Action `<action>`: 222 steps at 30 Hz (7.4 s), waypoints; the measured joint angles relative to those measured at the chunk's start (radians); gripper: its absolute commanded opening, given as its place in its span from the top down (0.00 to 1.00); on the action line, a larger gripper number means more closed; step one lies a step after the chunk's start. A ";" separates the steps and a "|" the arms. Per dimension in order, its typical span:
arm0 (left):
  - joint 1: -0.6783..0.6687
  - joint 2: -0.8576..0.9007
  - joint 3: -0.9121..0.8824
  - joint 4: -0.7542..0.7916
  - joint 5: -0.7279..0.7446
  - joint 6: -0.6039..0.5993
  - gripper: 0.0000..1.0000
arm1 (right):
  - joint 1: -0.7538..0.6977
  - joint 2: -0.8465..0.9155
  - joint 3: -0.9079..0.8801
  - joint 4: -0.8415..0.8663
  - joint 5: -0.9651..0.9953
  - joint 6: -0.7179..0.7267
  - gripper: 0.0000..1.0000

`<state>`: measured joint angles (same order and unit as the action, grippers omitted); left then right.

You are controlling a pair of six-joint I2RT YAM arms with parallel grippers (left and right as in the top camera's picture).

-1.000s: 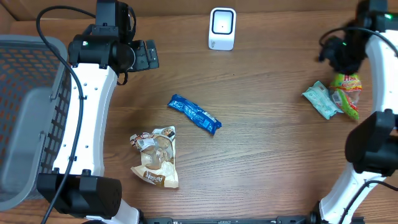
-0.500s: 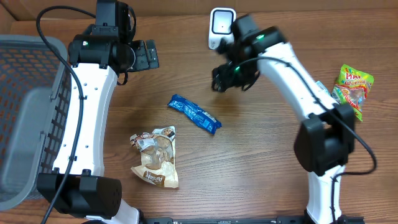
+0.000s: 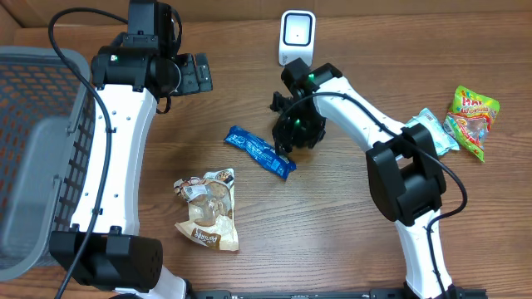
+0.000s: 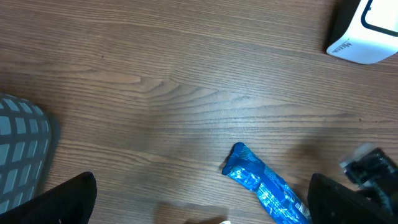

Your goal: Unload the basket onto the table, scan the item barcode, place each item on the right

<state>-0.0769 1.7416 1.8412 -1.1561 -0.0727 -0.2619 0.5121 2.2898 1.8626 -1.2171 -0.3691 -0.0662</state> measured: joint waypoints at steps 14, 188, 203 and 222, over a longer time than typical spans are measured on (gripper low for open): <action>0.000 0.000 0.000 0.000 0.000 0.000 0.01 | 0.068 0.000 -0.009 -0.008 -0.089 0.040 0.77; 0.000 0.000 0.000 0.000 0.000 0.000 0.00 | -0.177 0.090 0.148 -0.081 0.069 0.165 0.39; 0.000 0.000 0.000 0.000 0.000 0.000 0.00 | -0.222 0.079 0.048 0.028 -0.100 0.335 0.40; 0.000 0.000 0.000 0.000 0.000 0.000 0.00 | -0.269 0.037 -0.122 0.329 -0.304 0.428 0.59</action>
<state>-0.0769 1.7416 1.8412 -1.1561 -0.0727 -0.2619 0.2428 2.3268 1.7401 -0.8883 -0.6735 0.3614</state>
